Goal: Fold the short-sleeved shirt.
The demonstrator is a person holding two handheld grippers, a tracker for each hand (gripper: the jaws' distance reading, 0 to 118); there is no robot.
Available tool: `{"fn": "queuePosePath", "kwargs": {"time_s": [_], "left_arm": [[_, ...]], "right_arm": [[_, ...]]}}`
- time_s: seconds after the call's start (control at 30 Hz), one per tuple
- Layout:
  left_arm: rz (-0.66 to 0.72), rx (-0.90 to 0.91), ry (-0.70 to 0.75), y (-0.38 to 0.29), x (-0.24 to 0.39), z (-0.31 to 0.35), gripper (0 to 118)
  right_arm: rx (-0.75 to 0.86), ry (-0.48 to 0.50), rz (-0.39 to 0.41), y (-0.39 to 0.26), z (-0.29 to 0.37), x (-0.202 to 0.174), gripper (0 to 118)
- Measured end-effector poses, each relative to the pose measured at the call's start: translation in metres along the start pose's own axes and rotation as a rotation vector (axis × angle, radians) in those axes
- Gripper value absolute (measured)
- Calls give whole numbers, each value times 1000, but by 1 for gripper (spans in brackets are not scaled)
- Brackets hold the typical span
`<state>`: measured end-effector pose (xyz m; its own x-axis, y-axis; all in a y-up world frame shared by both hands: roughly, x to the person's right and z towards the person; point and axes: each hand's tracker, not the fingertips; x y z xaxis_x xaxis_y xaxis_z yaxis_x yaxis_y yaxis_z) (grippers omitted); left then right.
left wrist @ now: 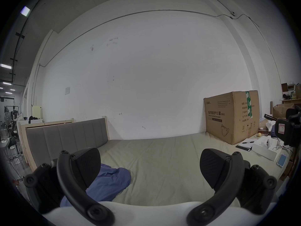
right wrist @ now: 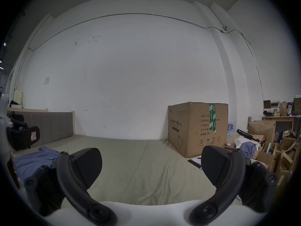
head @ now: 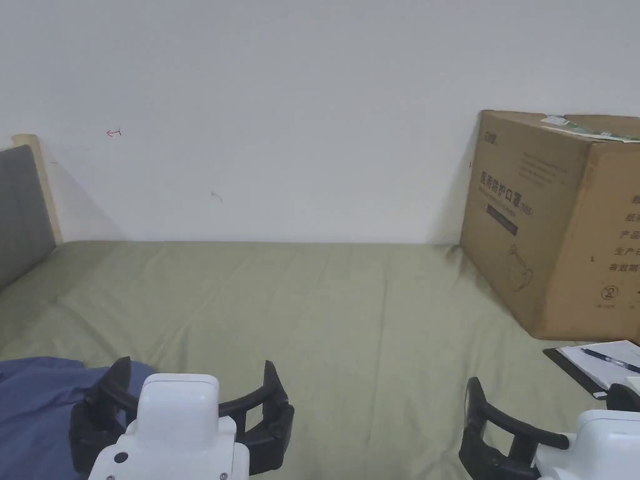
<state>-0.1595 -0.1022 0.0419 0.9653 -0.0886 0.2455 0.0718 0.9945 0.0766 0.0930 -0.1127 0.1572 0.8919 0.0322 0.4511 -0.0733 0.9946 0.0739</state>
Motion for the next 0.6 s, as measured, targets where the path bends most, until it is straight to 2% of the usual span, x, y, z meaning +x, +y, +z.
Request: {"fn": "queuePosePath", "kwargs": {"time_s": [0.6], "left_arm": [[-2, -3, -3, -1, -1, -1, 118]], "right_arm": [[1, 11, 28, -1, 1, -5, 118]]}}
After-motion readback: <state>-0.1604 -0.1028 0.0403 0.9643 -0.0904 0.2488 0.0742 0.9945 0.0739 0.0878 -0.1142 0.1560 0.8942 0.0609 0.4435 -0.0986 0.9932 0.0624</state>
